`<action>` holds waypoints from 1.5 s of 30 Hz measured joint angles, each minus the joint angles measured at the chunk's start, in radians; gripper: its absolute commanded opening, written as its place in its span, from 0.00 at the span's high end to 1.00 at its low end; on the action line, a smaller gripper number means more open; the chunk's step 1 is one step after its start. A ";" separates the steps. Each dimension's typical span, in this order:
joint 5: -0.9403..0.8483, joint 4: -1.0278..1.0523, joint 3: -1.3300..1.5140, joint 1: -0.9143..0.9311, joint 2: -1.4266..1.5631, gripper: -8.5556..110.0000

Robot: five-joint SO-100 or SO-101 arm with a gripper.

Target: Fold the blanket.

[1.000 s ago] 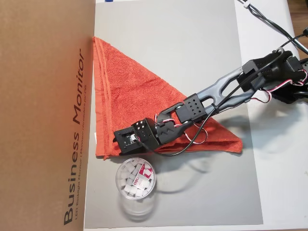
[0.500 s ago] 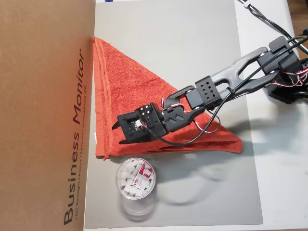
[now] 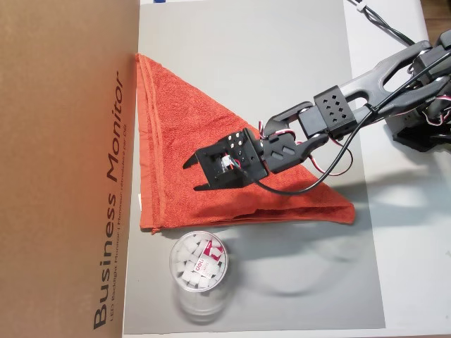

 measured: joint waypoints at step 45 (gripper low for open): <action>-0.669 0.808 0.517 0.012 0.994 0.81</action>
